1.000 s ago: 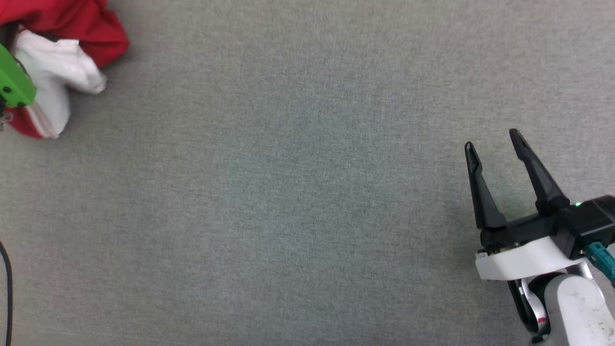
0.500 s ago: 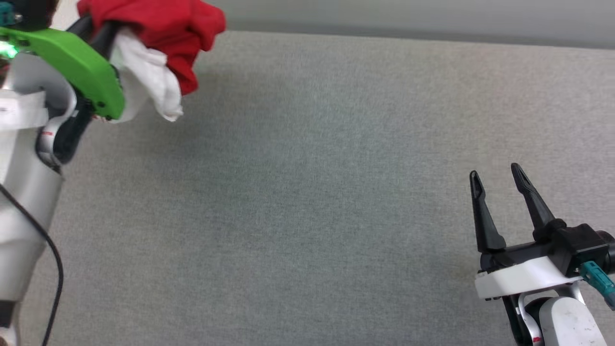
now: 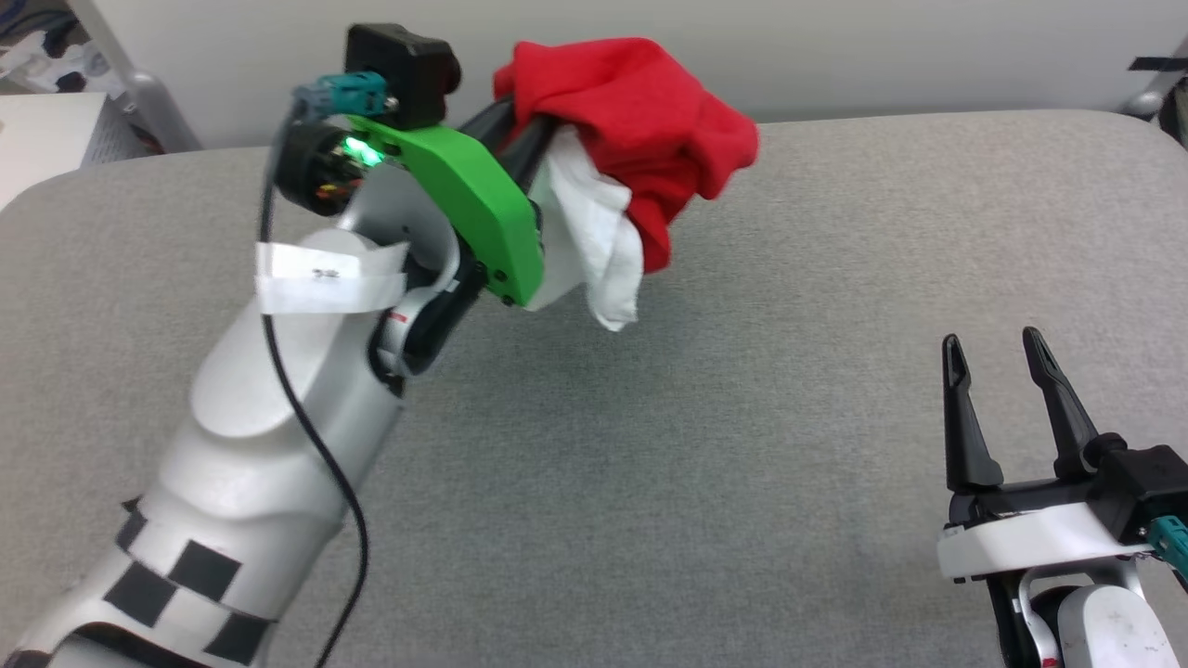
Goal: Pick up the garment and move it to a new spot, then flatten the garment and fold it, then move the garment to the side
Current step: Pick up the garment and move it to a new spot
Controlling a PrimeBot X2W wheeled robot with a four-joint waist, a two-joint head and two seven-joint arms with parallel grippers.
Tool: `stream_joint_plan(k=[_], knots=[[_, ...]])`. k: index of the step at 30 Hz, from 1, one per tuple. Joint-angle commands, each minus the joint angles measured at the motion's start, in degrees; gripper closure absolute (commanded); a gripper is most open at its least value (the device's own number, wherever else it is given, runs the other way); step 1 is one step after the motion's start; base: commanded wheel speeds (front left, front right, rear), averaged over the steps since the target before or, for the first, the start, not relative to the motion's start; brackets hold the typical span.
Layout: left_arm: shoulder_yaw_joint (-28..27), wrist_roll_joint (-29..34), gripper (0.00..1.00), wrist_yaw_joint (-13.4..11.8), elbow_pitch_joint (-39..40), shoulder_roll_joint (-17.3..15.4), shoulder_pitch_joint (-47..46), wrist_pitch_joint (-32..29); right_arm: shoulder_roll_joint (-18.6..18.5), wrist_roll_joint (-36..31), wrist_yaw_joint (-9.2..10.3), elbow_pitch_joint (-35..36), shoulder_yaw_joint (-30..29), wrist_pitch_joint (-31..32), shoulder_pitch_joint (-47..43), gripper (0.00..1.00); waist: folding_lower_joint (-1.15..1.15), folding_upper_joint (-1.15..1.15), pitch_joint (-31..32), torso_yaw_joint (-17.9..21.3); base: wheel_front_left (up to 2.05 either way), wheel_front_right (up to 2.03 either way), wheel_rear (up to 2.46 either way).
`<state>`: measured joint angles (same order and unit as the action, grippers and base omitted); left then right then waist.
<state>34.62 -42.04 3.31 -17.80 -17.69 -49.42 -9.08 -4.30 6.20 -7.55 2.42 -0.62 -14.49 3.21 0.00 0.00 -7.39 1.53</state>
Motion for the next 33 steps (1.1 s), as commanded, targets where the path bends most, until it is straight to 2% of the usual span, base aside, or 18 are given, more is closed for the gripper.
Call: stream_joint_plan(k=[1, 4, 12, 13, 14, 22, 30, 33], knots=[[0.4, -0.4, 1.00, -0.6, -0.9, 1.7, 1.1, 1.0, 0.2, 0.3, 0.06, 0.4, 0.1, -0.5, -0.5, 0.00, 0.00, 0.00, -0.3, 3.6, 0.00, 0.00, 0.00], [2.0, 0.0, 1.00, -1.7, -4.4, 5.6, 2.1, 2.7, 0.4, 0.3, 0.06, 0.7, 0.6, -0.5, -0.3, 0.00, 0.00, 0.00, -1.4, 5.8, 0.00, 0.00, 0.00], [6.7, 2.5, 1.00, -2.3, -17.4, 12.3, 2.5, 6.8, 1.0, 0.6, 0.06, 0.6, 2.3, -0.5, 1.0, 0.00, 0.00, 0.00, -4.6, 9.9, 0.00, 0.00, 0.00], [7.6, 2.5, 0.87, -1.8, -18.8, 12.8, 2.6, 6.7, 1.0, 0.6, 0.06, 0.5, 2.5, -0.5, 1.1, 0.00, 0.00, 0.00, -4.8, 10.1, 0.00, 0.00, 0.00], [8.6, 2.4, 0.00, -1.1, -20.4, 13.4, 2.8, 6.4, 1.1, 0.7, 0.06, 0.5, 2.7, -0.5, 1.1, 0.00, 0.00, 0.00, -5.0, 10.2, 0.00, 0.00, 0.00], [14.3, 1.0, 0.00, 1.9, -25.7, 14.7, 3.0, 7.4, 1.3, 0.4, 0.06, -0.3, 3.2, -0.5, 1.8, 0.00, 0.00, 0.00, -4.7, 8.7, 0.00, 0.00, 0.00], [15.6, -0.5, 0.00, 2.9, -25.4, 14.8, 1.2, 12.5, 0.9, -0.4, 0.06, -1.3, 1.5, -0.5, 0.2, 0.00, 0.00, 0.00, -0.5, 3.7, 0.00, 0.00, 0.00], [15.1, -0.2, 0.00, 2.8, -25.4, 13.7, 0.8, 14.4, 0.7, -0.5, 0.06, -1.6, 1.1, -0.5, -0.6, 0.00, 0.00, 0.00, 1.4, 1.9, 0.00, 0.00, 0.00]])
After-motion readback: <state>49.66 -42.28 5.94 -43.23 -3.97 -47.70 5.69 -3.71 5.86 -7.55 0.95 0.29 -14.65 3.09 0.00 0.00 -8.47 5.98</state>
